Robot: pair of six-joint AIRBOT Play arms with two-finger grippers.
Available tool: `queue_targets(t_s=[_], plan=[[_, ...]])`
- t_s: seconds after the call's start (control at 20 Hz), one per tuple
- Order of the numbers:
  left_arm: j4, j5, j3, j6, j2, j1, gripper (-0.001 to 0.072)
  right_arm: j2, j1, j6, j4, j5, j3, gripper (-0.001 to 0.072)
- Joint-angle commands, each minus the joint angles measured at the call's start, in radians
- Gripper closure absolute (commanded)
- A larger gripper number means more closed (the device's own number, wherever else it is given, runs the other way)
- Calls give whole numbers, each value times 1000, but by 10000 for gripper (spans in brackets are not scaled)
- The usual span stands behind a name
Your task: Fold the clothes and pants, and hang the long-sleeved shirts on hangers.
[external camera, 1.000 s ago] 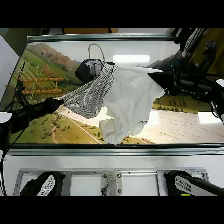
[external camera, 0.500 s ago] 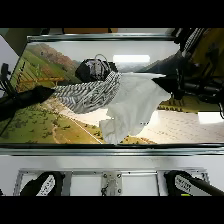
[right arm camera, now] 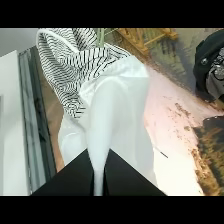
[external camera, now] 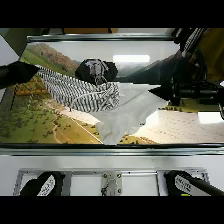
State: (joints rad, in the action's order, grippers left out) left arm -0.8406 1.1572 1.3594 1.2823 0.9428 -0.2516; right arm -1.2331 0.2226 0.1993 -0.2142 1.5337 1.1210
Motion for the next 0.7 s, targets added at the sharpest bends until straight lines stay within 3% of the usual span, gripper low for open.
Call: queue_targets(t_s=[0.0,0.3,0.5,0.55,0.6,0.65], plan=[[-31,56,139,25,50,13,697,0,-25,19,52,66,0,700],[-20,120,218,42,197,13,695,0,-49,77,349,104,0,700],[-19,122,229,62,263,13,676,0,-68,151,388,106,0,700],[-19,122,229,68,272,13,399,0,-76,162,389,106,0,700],[-19,114,230,97,277,13,73,0,-82,169,398,105,0,700],[-21,94,229,121,276,11,51,0,-84,169,418,106,0,700]])
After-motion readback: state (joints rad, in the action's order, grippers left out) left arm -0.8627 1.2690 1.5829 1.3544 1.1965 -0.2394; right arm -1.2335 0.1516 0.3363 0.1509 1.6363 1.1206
